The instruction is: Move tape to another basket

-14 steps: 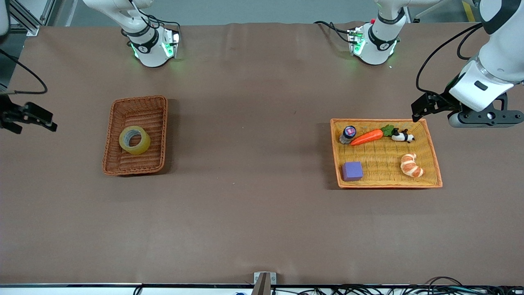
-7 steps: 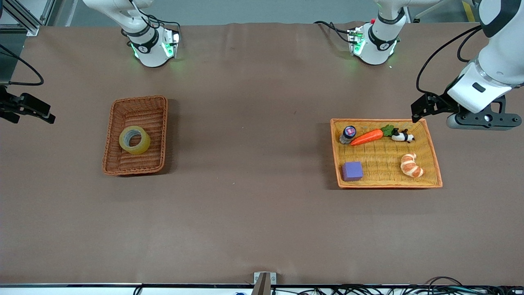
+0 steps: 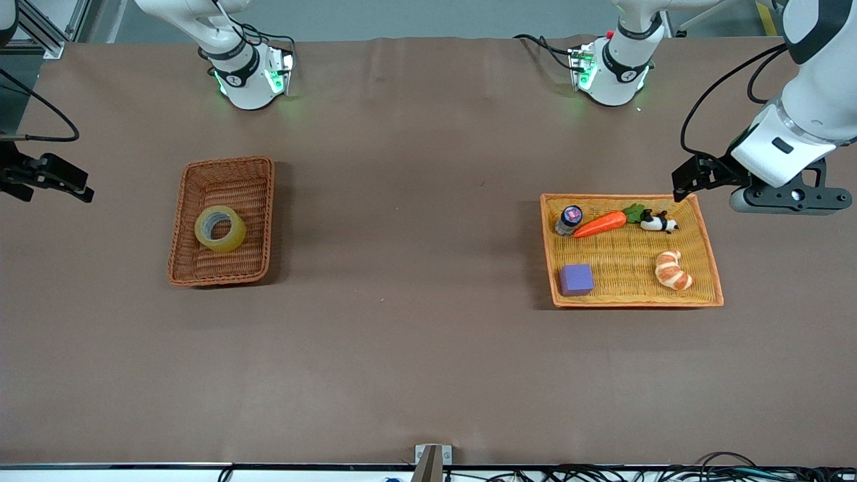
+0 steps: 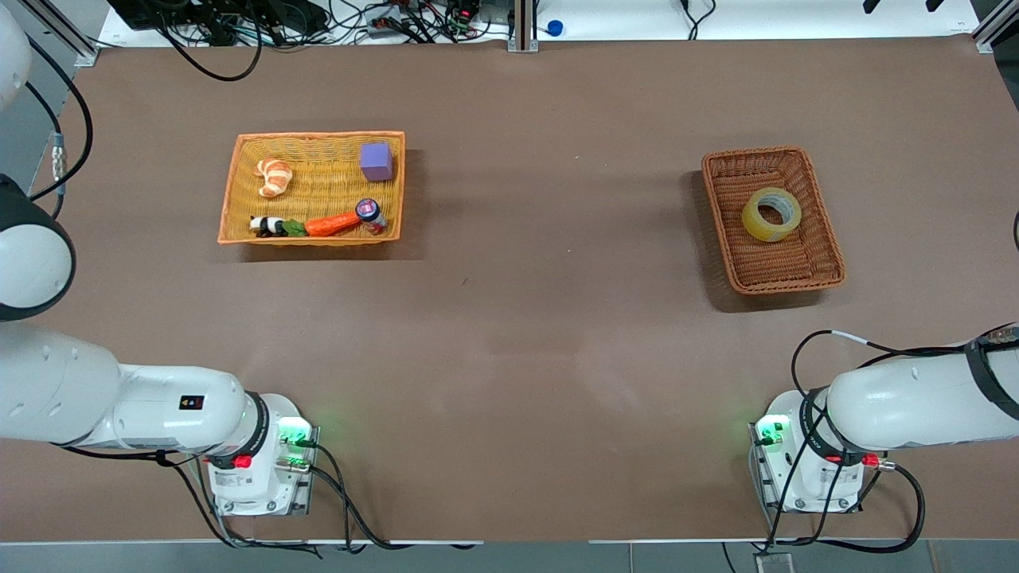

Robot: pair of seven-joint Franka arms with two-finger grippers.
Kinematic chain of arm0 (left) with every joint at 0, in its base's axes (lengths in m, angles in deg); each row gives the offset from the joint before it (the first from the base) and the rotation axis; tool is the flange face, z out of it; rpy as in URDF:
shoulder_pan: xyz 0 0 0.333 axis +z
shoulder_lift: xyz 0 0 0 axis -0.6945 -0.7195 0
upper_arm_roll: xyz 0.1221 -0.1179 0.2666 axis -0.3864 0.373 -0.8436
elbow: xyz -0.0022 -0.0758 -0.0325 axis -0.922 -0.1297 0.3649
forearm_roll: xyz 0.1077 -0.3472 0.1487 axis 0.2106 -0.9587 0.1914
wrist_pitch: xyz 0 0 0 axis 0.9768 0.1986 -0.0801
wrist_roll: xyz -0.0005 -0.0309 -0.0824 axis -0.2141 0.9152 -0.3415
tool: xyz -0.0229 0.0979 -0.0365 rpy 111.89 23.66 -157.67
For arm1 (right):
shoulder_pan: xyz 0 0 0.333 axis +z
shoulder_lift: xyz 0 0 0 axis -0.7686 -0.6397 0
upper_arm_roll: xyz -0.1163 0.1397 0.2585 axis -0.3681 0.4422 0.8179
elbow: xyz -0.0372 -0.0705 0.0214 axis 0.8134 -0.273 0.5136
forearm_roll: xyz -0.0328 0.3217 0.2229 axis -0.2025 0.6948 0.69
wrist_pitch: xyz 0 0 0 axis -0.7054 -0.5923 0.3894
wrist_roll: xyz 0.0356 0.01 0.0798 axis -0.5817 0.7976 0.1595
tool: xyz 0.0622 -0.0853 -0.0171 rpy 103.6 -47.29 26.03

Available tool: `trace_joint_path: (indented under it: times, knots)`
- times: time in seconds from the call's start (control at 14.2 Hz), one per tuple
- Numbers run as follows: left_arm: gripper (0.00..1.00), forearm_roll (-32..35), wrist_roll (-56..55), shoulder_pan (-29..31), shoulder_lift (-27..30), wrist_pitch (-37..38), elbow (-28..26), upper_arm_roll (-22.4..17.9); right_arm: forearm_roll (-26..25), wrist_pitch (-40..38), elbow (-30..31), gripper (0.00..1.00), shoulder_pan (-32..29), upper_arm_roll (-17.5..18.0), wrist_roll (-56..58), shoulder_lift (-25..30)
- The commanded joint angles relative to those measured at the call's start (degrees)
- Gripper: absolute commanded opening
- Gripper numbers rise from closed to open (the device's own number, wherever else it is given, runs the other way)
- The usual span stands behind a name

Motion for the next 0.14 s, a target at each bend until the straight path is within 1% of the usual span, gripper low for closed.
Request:
trace_joint_path:
  times: [0.0, 0.07]
  knots:
    - [1.00, -0.76, 1.08, 0.35, -0.54, -0.09, 1.05, -0.03, -0.70, -0.96, -0.90, 1.00, -0.19, 0.33, -0.81, -0.11]
    - [1.00, -0.68, 1.08, 0.35, -0.63, -0.09, 1.14, -0.03, -0.79, -0.87, -0.91, 1.00, -0.02, 0.33, -0.81, -0.10]
